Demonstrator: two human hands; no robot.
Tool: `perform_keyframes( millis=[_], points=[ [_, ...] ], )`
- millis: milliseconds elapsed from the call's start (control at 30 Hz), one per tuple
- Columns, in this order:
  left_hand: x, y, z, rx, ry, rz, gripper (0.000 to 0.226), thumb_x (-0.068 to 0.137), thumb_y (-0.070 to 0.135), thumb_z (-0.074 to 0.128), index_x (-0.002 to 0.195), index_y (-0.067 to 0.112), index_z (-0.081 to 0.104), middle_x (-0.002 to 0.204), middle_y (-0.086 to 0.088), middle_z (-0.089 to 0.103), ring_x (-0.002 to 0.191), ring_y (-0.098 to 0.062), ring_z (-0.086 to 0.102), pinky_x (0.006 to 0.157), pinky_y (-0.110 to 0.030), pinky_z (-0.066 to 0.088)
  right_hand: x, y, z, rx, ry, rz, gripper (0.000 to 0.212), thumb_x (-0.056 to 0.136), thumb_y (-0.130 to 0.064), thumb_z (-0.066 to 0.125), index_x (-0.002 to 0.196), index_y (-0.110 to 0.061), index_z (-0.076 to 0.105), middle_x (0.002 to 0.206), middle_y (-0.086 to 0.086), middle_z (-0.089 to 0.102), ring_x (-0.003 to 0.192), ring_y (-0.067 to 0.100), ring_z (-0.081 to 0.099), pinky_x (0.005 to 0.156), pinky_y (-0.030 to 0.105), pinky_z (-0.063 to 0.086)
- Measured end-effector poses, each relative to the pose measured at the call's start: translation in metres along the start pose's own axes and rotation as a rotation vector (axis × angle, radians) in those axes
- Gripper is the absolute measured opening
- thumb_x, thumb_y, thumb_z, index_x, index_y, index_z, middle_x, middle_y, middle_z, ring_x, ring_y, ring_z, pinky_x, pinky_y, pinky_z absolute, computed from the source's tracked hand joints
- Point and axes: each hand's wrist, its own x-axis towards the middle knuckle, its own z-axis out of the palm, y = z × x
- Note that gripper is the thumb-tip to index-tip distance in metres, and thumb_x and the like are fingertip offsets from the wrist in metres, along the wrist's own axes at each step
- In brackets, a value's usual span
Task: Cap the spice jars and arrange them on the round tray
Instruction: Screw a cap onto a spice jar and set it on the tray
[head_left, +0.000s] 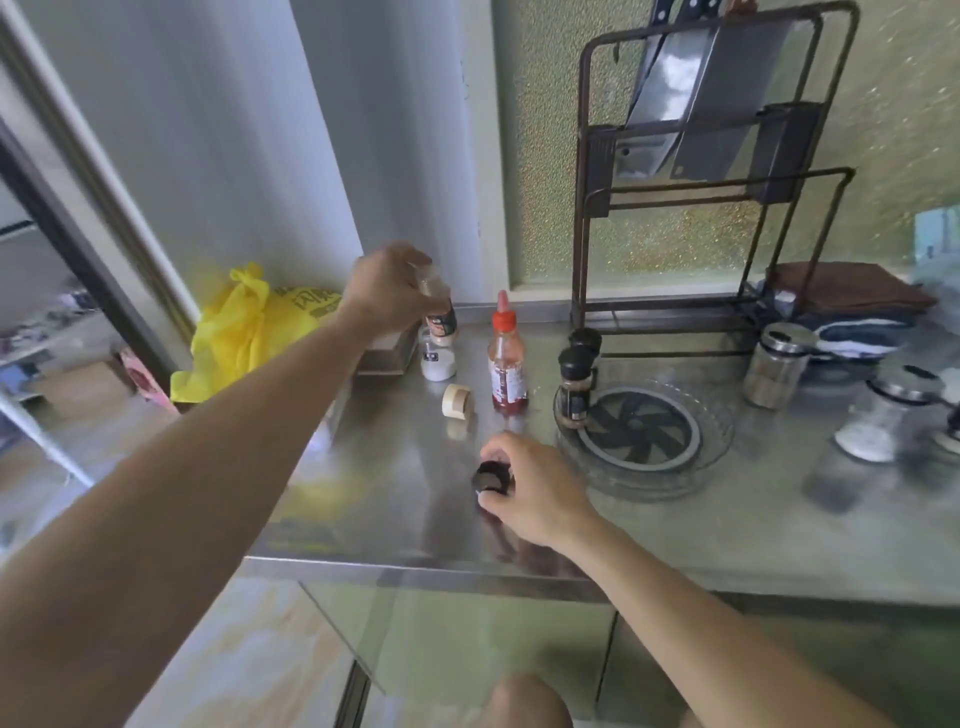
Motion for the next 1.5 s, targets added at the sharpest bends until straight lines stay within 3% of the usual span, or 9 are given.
perform_keyframes(
  millis=[133,233,400,567,767,900,1100,1300,1500],
  points=[
    [-0.089,0.000,-0.007,-0.261,0.035,-0.081,0.041,0.067,0.031,0.083,0.106,0.024,0.073,0.095,0.004,0.079,0.088,-0.013,0.077,0.087,-0.037,0.063,-0.029,0.001,-0.019,0.189,0.094,0.088,0.046,0.083,-0.023,0.075,0.128,-0.028,0.067,0.123,-0.008,0.069,0.111,0.014,0.065,0.097,0.029,0.052],
    [-0.153,0.001,0.016,-0.364,-0.001,-0.092,0.050,0.060,0.033,0.081,0.109,0.024,0.071,0.091,0.008,0.077,0.082,-0.008,0.077,0.084,-0.036,0.064,-0.045,0.006,-0.045,0.384,0.230,0.133,0.027,0.080,-0.013,0.079,0.103,-0.026,0.075,0.096,-0.014,0.073,0.091,0.010,0.070,0.079,0.017,0.053],
    [-0.214,0.017,0.076,-0.432,-0.078,-0.070,0.059,0.066,0.025,0.086,0.122,0.022,0.066,0.090,0.010,0.074,0.082,-0.004,0.074,0.084,-0.025,0.062,-0.052,0.010,-0.075,0.548,0.337,0.105,0.027,0.076,-0.010,0.085,0.092,-0.025,0.069,0.096,-0.003,0.077,0.092,0.013,0.075,0.084,0.029,0.061],
    [-0.226,0.031,0.104,-0.563,-0.042,-0.057,0.053,0.071,0.019,0.082,0.120,0.025,0.064,0.099,0.012,0.077,0.091,0.001,0.073,0.088,-0.021,0.059,-0.052,0.005,-0.072,0.506,0.308,-0.042,0.028,0.078,-0.006,0.084,0.089,-0.024,0.066,0.093,-0.004,0.078,0.091,0.009,0.076,0.087,0.031,0.061],
    [-0.235,0.024,0.108,-0.626,-0.045,-0.028,0.046,0.081,0.018,0.081,0.120,0.031,0.063,0.107,0.020,0.074,0.103,0.001,0.071,0.092,-0.021,0.059,-0.055,0.007,-0.063,0.402,0.258,-0.135,0.024,0.082,-0.004,0.081,0.098,-0.017,0.071,0.100,-0.009,0.078,0.095,0.000,0.074,0.089,0.015,0.057],
    [-0.240,0.022,0.113,-0.663,-0.052,-0.027,0.042,0.085,0.019,0.081,0.120,0.028,0.061,0.110,0.015,0.074,0.107,-0.001,0.071,0.096,-0.019,0.056,-0.059,0.015,-0.061,0.462,0.269,-0.124,0.024,0.080,0.000,0.081,0.096,-0.015,0.070,0.101,-0.007,0.079,0.097,0.004,0.076,0.090,0.022,0.060],
    [-0.243,0.025,0.113,-0.701,-0.033,-0.008,0.050,0.087,0.011,0.078,0.126,0.030,0.053,0.112,0.016,0.075,0.108,0.001,0.071,0.090,-0.009,0.052,-0.051,0.011,-0.057,0.220,0.292,-0.141,0.029,0.078,-0.025,0.086,0.093,-0.032,0.061,0.100,-0.012,0.063,0.091,0.003,0.064,0.083,0.011,0.050],
    [-0.245,0.025,0.115,-0.725,-0.004,-0.010,0.049,0.088,0.008,0.077,0.124,0.030,0.052,0.111,0.013,0.076,0.106,-0.006,0.073,0.091,-0.015,0.055,-0.051,0.010,-0.055,0.336,0.259,-0.101,0.027,0.079,-0.013,0.079,0.097,-0.030,0.068,0.099,-0.013,0.076,0.096,0.005,0.072,0.092,0.032,0.060],
    [-0.245,0.024,0.118,-0.740,-0.013,-0.014,0.050,0.088,0.009,0.078,0.126,0.027,0.053,0.110,0.015,0.074,0.107,-0.004,0.072,0.091,-0.012,0.054,-0.046,0.016,-0.060,0.449,0.195,-0.085,0.027,0.076,-0.011,0.079,0.095,-0.029,0.071,0.100,-0.008,0.078,0.099,0.010,0.074,0.095,0.041,0.060]
  ],
)
